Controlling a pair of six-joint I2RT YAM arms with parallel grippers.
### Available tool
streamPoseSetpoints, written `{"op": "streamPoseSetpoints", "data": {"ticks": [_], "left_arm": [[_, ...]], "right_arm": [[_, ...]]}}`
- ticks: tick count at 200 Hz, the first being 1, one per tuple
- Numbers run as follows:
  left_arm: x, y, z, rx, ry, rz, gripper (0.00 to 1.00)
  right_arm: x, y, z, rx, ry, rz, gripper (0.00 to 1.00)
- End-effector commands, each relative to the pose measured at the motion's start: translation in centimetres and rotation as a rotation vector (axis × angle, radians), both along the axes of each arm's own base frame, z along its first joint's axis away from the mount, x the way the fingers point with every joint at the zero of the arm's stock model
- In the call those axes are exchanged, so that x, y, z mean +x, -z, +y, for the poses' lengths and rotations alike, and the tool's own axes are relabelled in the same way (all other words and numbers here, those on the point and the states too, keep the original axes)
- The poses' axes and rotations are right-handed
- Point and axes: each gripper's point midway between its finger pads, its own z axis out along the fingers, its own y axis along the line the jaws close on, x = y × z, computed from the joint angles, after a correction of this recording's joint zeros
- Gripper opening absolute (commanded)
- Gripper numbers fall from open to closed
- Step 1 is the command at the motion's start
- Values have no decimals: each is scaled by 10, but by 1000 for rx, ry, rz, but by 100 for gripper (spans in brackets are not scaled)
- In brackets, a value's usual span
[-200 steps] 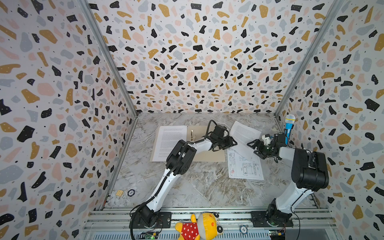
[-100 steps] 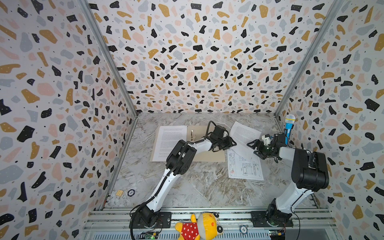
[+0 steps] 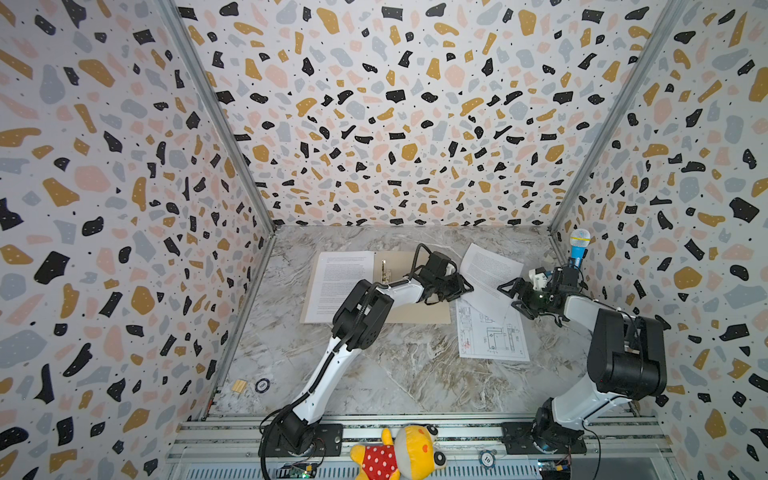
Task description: Put the files into the folder
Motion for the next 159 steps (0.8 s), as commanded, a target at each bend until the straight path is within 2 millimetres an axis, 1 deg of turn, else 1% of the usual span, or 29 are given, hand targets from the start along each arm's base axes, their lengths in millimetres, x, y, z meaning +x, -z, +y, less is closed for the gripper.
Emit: {"op": "streamPoseSetpoints", "data": {"ticks": [1,28,69,117,159], "left_arm": [[-1,-29,-2,-50,2,-17,43],[-1,-31,-2,-58,-1,-12,43],[-2,-29,0,-61,-2,-4,43],[-4,-26,0,-64,4,0,42],[-5,-24,1,-66,5,4,41]], "right_arm": [[-16,1,3,27,2,43,91],[-29,10,5,57,17,71,88],[-44,14,9,83,24,87,86],[-54,19,16,139,30,105,84],[-58,25,18,161,34,127,83]]}}
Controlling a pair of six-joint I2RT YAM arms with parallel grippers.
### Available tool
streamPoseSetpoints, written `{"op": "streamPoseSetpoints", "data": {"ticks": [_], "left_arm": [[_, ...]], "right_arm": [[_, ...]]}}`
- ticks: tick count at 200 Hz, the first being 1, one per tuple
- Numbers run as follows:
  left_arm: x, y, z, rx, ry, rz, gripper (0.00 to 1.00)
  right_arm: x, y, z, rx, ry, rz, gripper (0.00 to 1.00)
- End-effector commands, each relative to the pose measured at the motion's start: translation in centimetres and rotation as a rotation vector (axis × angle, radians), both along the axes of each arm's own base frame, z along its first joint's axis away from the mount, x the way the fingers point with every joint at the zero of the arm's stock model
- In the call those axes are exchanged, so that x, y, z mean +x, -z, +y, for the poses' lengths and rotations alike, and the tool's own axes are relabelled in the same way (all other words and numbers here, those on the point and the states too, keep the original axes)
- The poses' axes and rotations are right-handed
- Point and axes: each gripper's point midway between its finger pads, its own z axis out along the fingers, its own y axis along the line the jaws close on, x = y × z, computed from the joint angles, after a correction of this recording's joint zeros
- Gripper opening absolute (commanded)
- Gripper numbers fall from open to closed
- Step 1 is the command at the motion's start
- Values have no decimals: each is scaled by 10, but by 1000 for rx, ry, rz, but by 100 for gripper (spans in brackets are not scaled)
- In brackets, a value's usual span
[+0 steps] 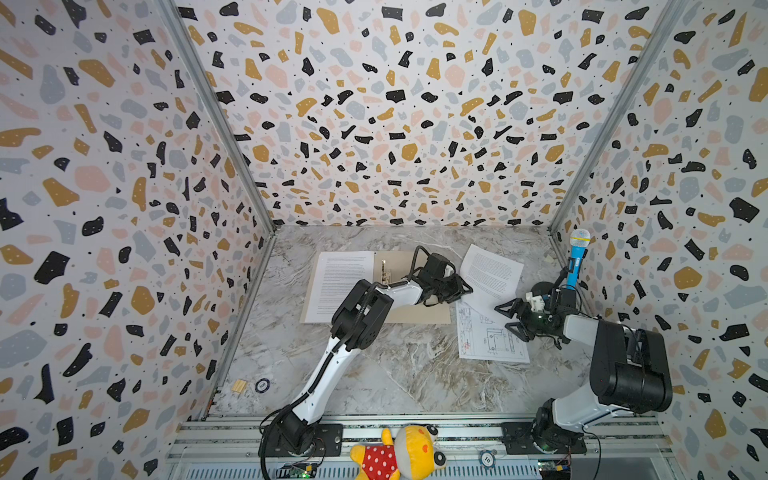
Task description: Put the files into the folder
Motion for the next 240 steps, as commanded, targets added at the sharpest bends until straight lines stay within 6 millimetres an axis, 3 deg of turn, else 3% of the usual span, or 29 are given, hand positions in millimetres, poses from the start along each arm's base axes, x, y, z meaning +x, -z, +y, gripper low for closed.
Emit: {"op": "streamPoseSetpoints", "data": {"ticks": [1,140,240], "left_arm": [[0,-25,-2,-42,8,-27,41],[0,-26,-2,-58,3,-21,40],[-1,-25,-1,-68,2,-13,39]], "right_arm": [[-2,-3,2,22,5,1,83],[11,-21,8,138,33,-67,77],[22,11,-11,41,82,-5,63]]}}
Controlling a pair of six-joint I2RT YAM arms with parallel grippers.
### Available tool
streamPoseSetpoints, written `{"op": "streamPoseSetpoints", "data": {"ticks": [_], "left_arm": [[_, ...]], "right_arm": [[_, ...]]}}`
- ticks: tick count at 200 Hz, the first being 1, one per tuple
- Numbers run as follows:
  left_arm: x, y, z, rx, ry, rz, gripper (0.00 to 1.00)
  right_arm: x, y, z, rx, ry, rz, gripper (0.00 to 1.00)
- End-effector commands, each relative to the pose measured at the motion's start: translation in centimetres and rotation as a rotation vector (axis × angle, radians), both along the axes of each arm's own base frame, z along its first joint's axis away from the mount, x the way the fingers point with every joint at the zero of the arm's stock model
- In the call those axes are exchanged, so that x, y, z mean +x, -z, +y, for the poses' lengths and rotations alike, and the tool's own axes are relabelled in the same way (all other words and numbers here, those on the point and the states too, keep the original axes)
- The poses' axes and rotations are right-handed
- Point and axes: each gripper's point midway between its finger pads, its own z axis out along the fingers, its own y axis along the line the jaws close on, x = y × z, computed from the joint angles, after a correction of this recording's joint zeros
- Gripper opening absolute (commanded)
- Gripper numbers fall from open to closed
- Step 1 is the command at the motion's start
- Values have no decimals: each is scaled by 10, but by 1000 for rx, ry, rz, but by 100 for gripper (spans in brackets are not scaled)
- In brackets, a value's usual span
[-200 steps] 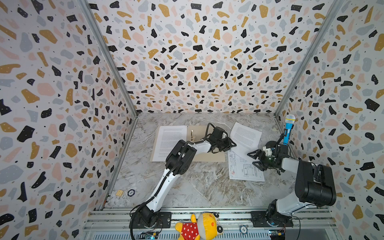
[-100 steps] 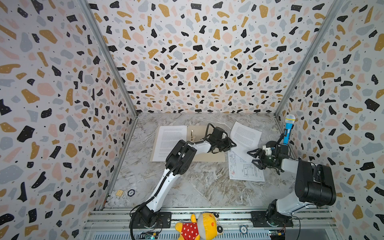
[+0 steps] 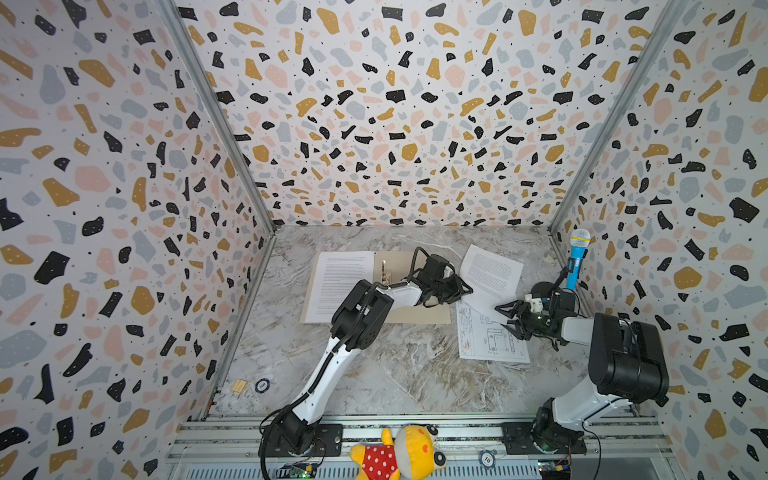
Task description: Put the files into the folder
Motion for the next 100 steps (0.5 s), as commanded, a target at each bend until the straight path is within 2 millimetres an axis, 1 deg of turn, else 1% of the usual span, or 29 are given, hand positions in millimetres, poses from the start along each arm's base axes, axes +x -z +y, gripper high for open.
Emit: {"op": "streamPoseSetpoints", "data": {"ticks": [1,39,56,86,100], "left_arm": [[0,-25,-1,-42,9,-27,39],[1,-23,1,-39,5,-23,39],[1,-23,1,-41,6,-22,39],[1,-23,0,-48,5,-16,39],[1,-24,0,-51,4,-14,40]], "right_arm": [[11,5,-12,-62,29,-13,63],[20,-2,-16,-69,39,-57,55],[23,-5,-15,-63,35,-72,50],[26,-12,-15,-67,27,-99,37],[28,-15,-15,-69,22,-108,28]]}}
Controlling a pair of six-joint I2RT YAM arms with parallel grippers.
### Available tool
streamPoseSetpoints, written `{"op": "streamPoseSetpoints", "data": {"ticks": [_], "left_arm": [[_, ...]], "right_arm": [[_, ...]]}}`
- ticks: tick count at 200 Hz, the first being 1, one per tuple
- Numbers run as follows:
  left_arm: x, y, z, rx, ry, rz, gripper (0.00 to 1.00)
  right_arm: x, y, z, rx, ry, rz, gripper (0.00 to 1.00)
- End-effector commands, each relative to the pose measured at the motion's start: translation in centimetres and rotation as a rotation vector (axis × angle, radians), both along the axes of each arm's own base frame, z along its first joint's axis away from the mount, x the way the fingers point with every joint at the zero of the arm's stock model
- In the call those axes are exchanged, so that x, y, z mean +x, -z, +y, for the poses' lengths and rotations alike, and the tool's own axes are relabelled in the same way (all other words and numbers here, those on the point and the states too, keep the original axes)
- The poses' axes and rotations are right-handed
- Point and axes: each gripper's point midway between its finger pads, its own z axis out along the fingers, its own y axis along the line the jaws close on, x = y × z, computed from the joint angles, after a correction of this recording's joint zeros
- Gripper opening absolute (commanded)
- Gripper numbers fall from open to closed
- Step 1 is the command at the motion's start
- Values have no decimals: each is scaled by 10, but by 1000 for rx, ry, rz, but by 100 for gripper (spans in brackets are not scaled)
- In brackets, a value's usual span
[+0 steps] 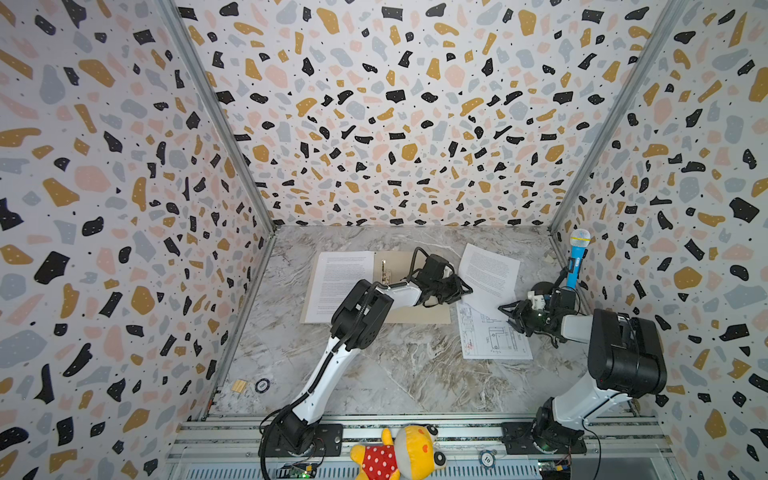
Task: Put the files into the folder
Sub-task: 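Carry the text sheet with the right gripper over the beige folder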
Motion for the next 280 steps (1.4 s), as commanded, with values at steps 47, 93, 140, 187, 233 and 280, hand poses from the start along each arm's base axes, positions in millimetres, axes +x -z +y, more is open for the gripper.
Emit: {"op": "streamPoseSetpoints", "data": {"ticks": [47,93,140,187,233,280], "left_arm": [[2,-39,-2,-74,5,-31,50],[16,-85,10,-134,-11,-63,75],[52,-125,102,-105,-145,-136,87],[68,-136,235,64,-298,-216,99],[70,-134,341,115,-497,-213,100],[59,-112,381,129,-541,-159,100]], "right_arm": [[21,-37,-7,-53,-14,-110,4],[48,-104,9,-69,-73,-239,0],[86,-178,83,-2,-208,-345,0],[125,-226,189,74,-386,-416,0],[146,-268,272,146,-524,-507,0],[156,-293,290,155,-531,-588,0]]}}
